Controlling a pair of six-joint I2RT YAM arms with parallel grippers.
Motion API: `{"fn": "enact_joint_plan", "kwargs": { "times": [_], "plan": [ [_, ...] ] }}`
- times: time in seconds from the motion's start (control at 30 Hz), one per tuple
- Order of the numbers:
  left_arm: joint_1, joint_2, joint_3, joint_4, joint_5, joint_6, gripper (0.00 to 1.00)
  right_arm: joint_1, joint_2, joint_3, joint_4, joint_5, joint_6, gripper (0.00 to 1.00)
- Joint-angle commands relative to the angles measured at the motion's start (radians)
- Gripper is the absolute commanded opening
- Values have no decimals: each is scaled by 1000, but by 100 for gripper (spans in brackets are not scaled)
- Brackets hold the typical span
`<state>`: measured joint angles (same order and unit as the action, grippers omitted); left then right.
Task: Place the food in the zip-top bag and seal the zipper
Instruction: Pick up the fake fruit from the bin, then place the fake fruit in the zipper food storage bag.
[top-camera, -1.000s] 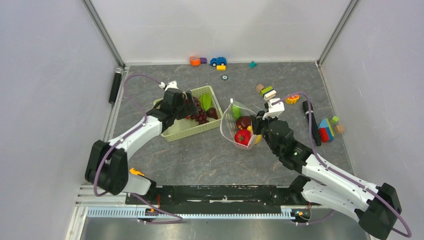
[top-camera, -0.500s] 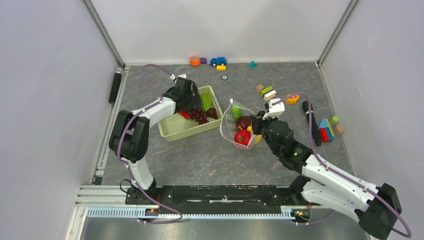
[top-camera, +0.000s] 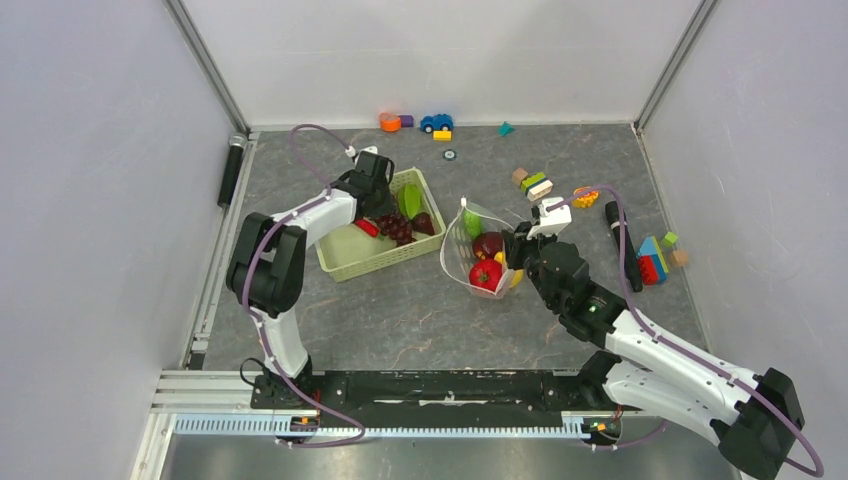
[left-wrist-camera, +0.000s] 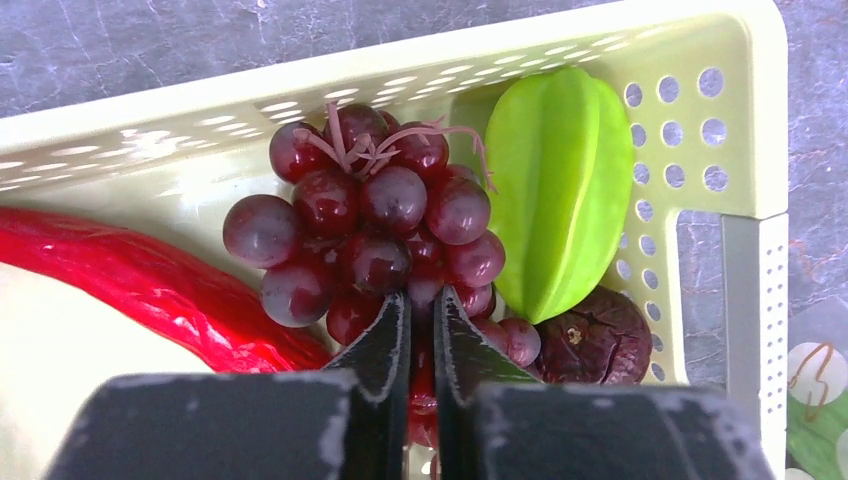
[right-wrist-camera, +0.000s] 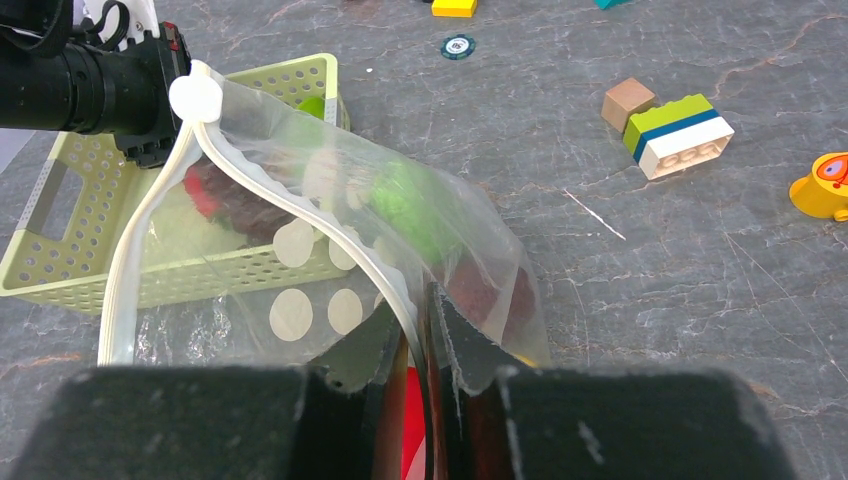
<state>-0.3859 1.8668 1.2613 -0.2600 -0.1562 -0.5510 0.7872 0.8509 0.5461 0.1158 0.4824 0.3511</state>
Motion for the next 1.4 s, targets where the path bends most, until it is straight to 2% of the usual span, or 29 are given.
{"fn": "enact_joint_plan", "kwargs": {
  "times": [0.0, 0.23, 0.53, 0.87, 1.27, 1.37],
  "plan": [
    [6, -6, 4, -23, -32, 34, 2, 0, -9, -1, 37, 17, -7, 17],
    [5, -168, -121, 80, -21, 40, 2, 0, 3, 0, 40, 21, -7, 18],
    [4, -353, -185, 85, 2, 34, 2, 0, 17, 3, 39, 26, -5, 18],
    [-34, -628, -241, 108, 140, 20, 2, 0, 22, 8, 38, 22, -3, 18],
    [-133, -855, -263, 214, 547, 9, 2, 0, 25, 9, 34, 4, 3, 18],
    [-183, -874, -281, 354, 714, -49, 2, 0, 28, 11, 32, -1, 2, 18]
  ]
}}
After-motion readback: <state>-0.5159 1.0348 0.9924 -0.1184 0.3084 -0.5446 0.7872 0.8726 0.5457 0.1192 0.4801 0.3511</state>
